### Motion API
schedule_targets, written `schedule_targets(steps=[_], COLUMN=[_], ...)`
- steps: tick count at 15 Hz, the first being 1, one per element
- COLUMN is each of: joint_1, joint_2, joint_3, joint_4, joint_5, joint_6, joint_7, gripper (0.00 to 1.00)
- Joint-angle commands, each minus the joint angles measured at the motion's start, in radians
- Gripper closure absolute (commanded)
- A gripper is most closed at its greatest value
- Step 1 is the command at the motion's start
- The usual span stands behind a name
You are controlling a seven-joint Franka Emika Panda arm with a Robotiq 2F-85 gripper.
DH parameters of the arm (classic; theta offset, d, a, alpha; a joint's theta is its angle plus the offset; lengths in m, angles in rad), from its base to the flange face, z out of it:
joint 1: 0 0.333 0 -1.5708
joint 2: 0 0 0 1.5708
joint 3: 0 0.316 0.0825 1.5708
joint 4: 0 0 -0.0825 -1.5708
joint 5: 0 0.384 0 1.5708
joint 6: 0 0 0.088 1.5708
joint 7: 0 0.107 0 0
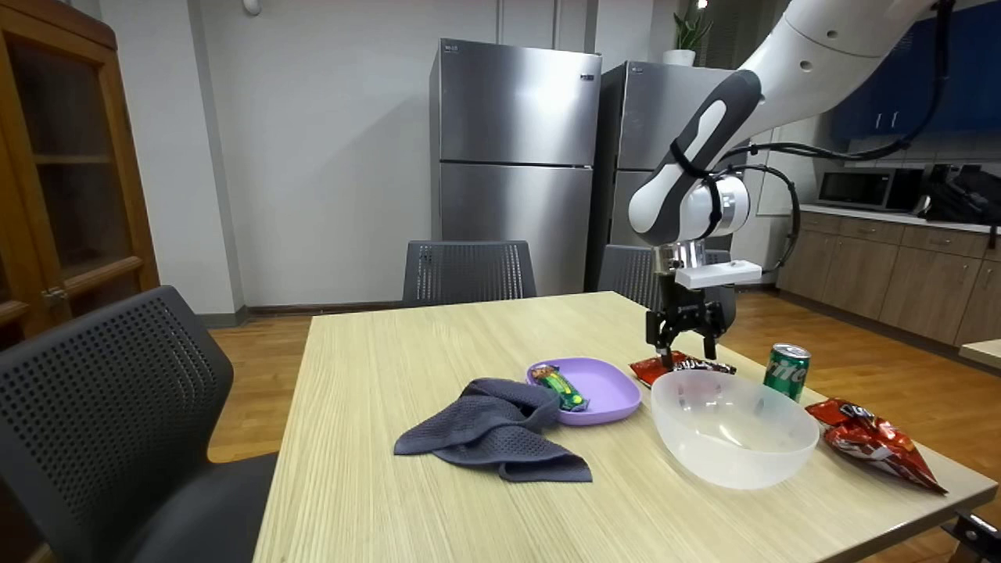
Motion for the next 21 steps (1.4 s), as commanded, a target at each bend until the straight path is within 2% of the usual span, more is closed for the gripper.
schedule_targets(steps=[1,2,7,12,21], joint_1=[0.004,0.006,0.012,0.019,0.049], joint_2=[0.012,0.012,0.015,0.014,-0.051], joint_3=[0.0,0.0,0.002,0.002,-0.003], joint_4=[0.02,0.018,0.018,0.016,-0.035], joint_5=[-0.002,-0.004,-0.006,-0.009,-0.048], joint_6=[0.0,0.002,0.001,0.002,0.017], joint_7=[0.022,0.022,0.021,0.022,0.018], gripper=[0.25,0.26,0.67,0.99,1.0])
